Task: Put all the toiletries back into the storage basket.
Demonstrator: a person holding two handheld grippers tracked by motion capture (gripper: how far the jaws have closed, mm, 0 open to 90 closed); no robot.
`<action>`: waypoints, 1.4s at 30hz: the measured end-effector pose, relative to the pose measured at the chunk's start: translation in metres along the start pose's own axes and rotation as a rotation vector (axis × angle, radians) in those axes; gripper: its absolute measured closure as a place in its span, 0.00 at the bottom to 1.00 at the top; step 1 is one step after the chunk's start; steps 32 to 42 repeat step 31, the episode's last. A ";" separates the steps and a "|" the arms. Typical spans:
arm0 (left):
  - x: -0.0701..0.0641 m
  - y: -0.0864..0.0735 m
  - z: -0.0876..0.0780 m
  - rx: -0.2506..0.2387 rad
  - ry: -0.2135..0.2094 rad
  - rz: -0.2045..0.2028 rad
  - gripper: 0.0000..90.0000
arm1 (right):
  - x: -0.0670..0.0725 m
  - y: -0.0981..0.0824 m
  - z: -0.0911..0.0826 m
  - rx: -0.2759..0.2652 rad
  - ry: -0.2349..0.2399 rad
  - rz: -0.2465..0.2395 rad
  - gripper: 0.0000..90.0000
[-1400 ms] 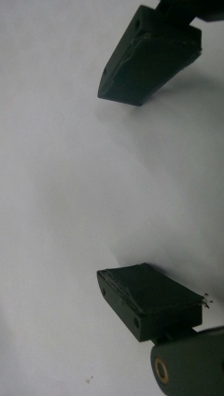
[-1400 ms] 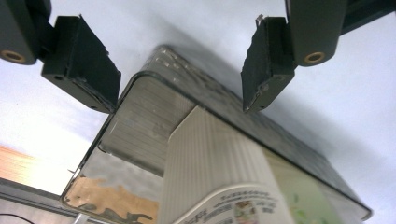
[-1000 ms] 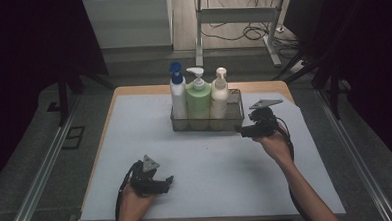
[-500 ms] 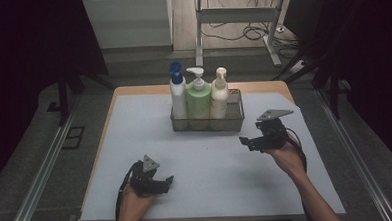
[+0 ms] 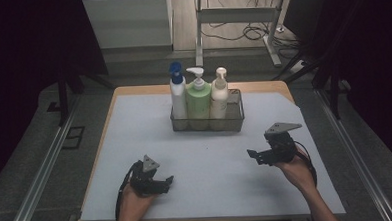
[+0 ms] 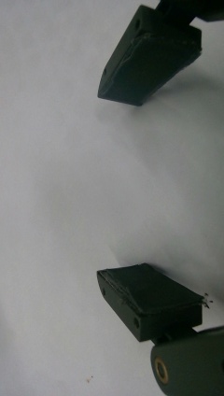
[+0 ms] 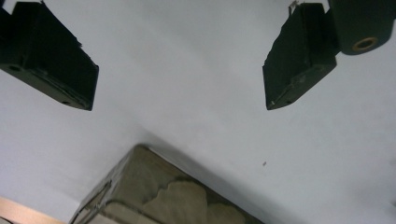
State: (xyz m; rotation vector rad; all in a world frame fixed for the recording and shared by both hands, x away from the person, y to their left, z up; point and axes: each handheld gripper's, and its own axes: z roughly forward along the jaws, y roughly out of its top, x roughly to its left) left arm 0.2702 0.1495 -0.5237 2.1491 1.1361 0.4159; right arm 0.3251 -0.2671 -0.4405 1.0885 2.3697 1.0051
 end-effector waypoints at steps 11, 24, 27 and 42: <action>0.000 0.000 0.000 0.000 0.000 -0.002 0.13 | 0.003 -0.035 0.005 0.005 -0.018 0.025 0.03; 0.000 0.000 0.000 -0.001 0.000 -0.001 0.13 | 0.008 -0.077 0.023 0.033 -0.013 0.042 0.02; -0.001 0.000 0.000 -0.004 0.000 -0.006 0.13 | 0.009 -0.084 0.029 0.052 -0.014 0.039 0.00; -0.001 0.000 0.000 -0.004 0.000 -0.006 0.13 | 0.009 -0.084 0.029 0.049 -0.014 0.041 0.00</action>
